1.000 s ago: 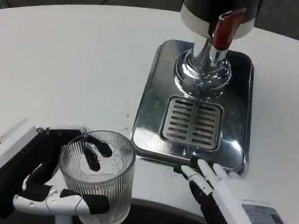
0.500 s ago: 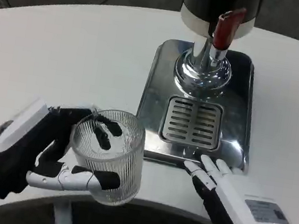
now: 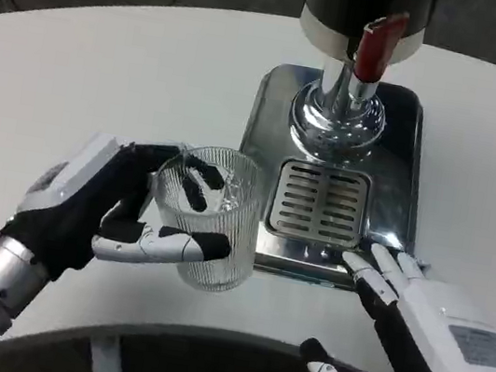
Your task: Grasp the cup under the faucet to collect the drink, then remove the cup.
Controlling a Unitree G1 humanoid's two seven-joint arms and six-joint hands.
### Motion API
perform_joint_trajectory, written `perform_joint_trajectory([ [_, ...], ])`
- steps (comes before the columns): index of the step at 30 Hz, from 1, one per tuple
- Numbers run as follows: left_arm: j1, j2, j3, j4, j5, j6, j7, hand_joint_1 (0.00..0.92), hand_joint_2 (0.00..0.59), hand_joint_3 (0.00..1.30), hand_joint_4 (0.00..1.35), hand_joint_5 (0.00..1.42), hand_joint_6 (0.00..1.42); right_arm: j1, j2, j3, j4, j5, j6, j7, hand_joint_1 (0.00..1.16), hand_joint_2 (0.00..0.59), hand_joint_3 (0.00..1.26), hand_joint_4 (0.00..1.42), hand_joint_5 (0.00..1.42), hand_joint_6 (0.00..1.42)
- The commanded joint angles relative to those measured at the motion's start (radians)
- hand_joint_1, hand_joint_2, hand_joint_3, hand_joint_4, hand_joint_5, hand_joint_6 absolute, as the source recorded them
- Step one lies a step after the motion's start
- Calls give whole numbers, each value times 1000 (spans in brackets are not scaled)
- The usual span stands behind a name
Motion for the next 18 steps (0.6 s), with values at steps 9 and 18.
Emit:
perform_joint_trajectory([
  [9, -281, -2, -85, 313, 118, -55, 158, 567, 274, 1047, 1182, 1424, 1424, 40, -13, -61, -58, 49, -10, 8, 411, 390, 116, 0, 0, 0],
  [18, -445, -16, -163, 522, 186, -62, 248, 567, 274, 1045, 1182, 1424, 1424, 50, -24, -83, -74, 82, -14, 4, 411, 390, 116, 0, 0, 0],
])
